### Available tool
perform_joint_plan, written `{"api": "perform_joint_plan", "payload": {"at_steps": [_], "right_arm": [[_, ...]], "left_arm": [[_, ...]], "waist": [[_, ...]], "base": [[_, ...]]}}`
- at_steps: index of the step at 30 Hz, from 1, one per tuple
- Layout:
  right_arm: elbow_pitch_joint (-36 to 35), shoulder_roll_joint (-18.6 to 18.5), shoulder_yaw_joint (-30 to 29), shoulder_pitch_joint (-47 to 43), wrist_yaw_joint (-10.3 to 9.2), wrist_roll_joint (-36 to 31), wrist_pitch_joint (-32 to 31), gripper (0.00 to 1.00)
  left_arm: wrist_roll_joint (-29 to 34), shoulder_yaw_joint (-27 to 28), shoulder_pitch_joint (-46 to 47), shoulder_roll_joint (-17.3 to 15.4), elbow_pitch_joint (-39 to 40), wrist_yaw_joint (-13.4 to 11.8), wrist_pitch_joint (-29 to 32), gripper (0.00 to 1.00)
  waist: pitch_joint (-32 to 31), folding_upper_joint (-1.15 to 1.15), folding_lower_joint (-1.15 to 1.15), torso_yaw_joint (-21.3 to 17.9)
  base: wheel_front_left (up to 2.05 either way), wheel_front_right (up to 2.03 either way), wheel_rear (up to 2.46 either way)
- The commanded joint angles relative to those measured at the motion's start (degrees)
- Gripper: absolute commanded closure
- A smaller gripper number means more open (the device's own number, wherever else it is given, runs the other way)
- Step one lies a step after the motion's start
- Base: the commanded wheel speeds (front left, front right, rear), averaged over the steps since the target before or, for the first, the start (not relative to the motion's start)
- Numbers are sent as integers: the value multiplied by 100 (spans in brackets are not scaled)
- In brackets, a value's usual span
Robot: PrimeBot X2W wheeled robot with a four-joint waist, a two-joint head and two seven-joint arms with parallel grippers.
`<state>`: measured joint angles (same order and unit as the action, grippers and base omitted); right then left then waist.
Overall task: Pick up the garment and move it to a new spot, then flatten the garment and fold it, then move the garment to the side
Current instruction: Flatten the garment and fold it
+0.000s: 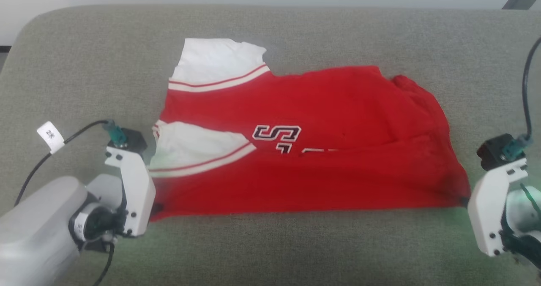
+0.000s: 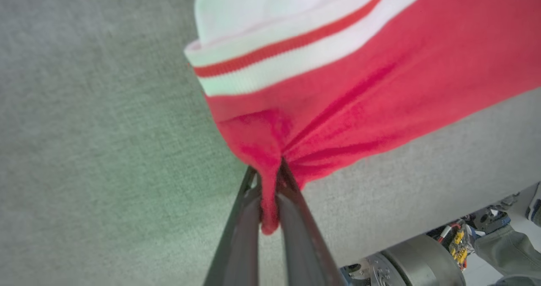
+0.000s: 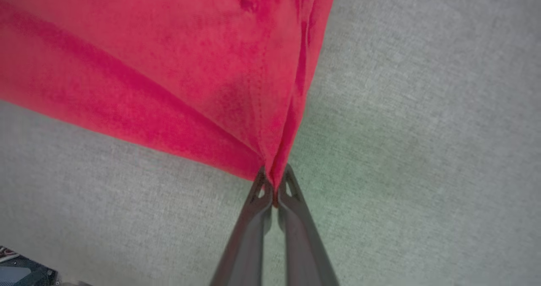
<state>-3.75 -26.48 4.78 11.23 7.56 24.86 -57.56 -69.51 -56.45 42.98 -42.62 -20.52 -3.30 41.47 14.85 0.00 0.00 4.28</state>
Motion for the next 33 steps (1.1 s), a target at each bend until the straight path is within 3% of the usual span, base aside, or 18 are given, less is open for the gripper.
{"api": "perform_joint_plan", "payload": {"at_steps": [1,9,18,19,21,22,23,24,25,33], "right_arm": [[-150,-120,-71,-160,-15,58,-86,100],[-580,-134,-197,-803,-15,267,-348,100],[-367,0,-184,-987,-15,194,-178,100],[-336,11,-170,-962,-15,182,-158,100],[-271,27,-148,-921,-15,161,-128,100],[-248,43,-144,-891,-15,156,-83,84],[-228,59,-133,-867,-15,137,-54,54],[-225,55,-93,-850,-14,123,-29,8],[-218,52,-72,-846,-14,121,0,0],[-313,7,-106,-806,-14,169,183,0]], "left_arm": [[80,-38,-154,-148,177,-129,96,100],[3,-118,-506,-496,1043,-583,293,100],[-122,-192,-838,-451,1073,-686,241,100],[-120,-200,-851,-429,1036,-664,218,96],[-142,-197,-864,-390,960,-654,213,79],[-140,-197,-859,-379,925,-646,206,66],[-123,-188,-851,-371,890,-663,180,18],[-113,-179,-844,-360,862,-676,154,0],[-112,-175,-831,-356,843,-683,156,0],[-13,-77,-585,-588,1119,-796,232,0]], "waist": [[-18,0,0,-4],[-37,0,0,-31],[18,0,0,-73],[22,0,0,-78],[19,0,0,-81],[16,0,0,-83],[13,0,0,-85],[7,0,0,-86],[0,0,0,-86],[-109,0,0,-96]], "base": [[0,0,0],[0,0,0],[0,0,0],[0,0,0],[0,0,0],[0,0,0],[0,0,0],[0,0,0],[0,0,0],[0,0,0]]}}
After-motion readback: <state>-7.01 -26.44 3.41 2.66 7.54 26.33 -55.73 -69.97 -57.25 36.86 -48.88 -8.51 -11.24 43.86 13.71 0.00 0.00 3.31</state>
